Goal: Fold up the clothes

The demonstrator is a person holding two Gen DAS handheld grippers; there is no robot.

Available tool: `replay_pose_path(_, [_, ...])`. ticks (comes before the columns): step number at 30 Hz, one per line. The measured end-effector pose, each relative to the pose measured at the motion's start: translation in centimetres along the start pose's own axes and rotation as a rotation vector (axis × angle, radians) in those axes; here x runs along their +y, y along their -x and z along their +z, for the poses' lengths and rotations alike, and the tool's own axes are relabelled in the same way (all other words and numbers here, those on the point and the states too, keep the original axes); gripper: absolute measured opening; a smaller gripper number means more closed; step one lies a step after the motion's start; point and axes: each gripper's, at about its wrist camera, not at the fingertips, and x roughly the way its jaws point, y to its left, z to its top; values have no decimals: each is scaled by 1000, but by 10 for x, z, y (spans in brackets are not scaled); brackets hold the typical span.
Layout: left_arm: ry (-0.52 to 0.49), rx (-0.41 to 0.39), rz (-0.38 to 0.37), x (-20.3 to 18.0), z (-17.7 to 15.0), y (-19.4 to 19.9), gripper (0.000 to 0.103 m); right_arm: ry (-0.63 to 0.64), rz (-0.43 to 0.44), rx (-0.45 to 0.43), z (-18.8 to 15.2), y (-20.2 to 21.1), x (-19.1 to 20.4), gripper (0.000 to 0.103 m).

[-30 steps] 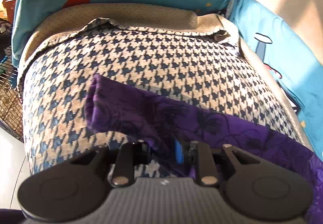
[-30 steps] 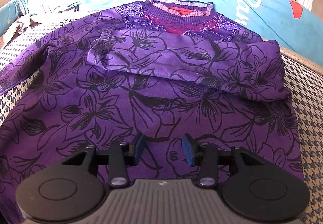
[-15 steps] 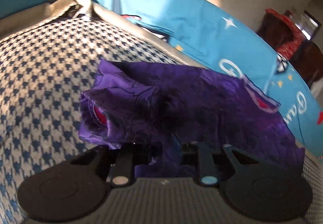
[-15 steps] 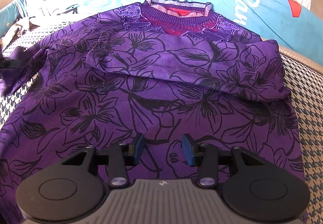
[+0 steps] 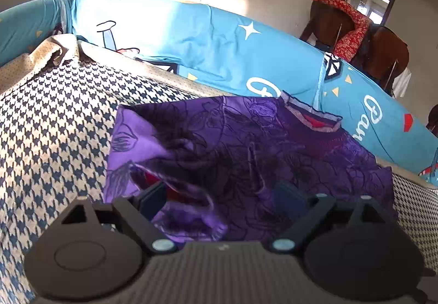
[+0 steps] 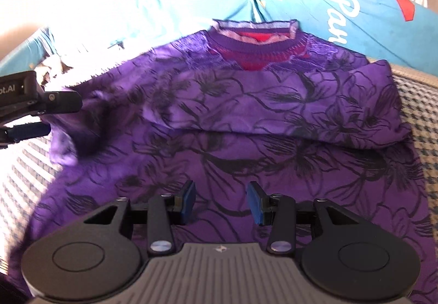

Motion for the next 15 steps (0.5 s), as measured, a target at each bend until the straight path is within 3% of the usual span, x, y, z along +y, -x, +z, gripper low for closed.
replay_pose_path(3, [9, -13, 59, 8, 13, 1, 98, -21, 64, -24, 3, 4, 3, 42])
replay_pose_path(8, [12, -26, 145, 20, 26, -5, 99, -35, 179, -46, 7, 1, 14, 42])
replay_pose_path(15, [71, -20, 151, 39, 33, -9, 99, -6, 316, -72, 10, -6, 44, 42])
